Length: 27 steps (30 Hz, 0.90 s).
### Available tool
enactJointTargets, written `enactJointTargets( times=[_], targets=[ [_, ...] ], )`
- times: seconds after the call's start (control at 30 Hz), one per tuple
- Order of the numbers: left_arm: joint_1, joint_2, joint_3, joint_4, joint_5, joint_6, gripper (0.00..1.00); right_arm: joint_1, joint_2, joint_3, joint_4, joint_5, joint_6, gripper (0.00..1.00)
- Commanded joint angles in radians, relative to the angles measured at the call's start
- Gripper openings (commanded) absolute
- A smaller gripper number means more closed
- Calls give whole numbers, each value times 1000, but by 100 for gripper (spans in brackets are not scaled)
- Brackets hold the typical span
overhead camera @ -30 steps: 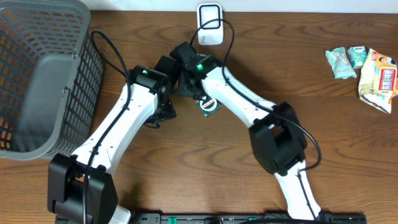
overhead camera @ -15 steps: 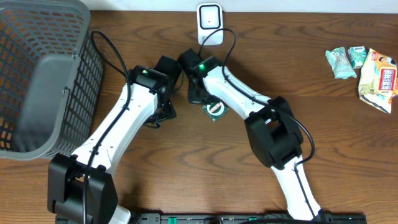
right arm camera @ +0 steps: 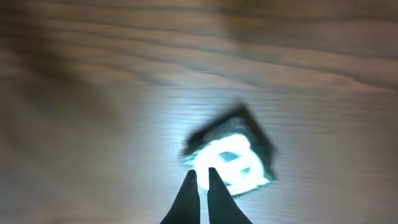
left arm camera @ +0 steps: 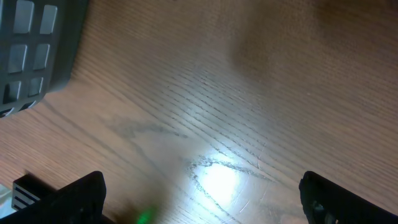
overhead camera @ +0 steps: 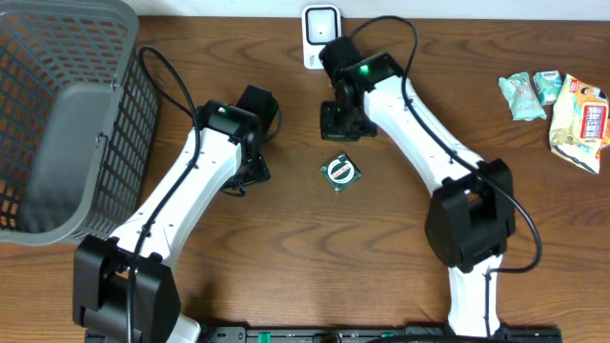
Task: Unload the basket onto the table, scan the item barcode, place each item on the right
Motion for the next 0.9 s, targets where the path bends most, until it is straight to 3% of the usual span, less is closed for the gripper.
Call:
enactJointTargets(
  times=[0.0, 0.17, 0.43, 0.87],
  targets=[
    [2, -5, -5, -7, -16, -9, 98, 33, 8, 2, 13, -72, -67, 1],
    [2, -5, -5, -7, -16, -8, 98, 87, 56, 2, -10, -66, -163, 1],
    [2, -5, -5, -7, -16, -8, 98, 101, 109, -4, -191, -50, -157, 2],
    [2, -5, -5, -6, -16, -9, 98, 95, 114, -163, -151, -36, -157, 1]
  ],
)
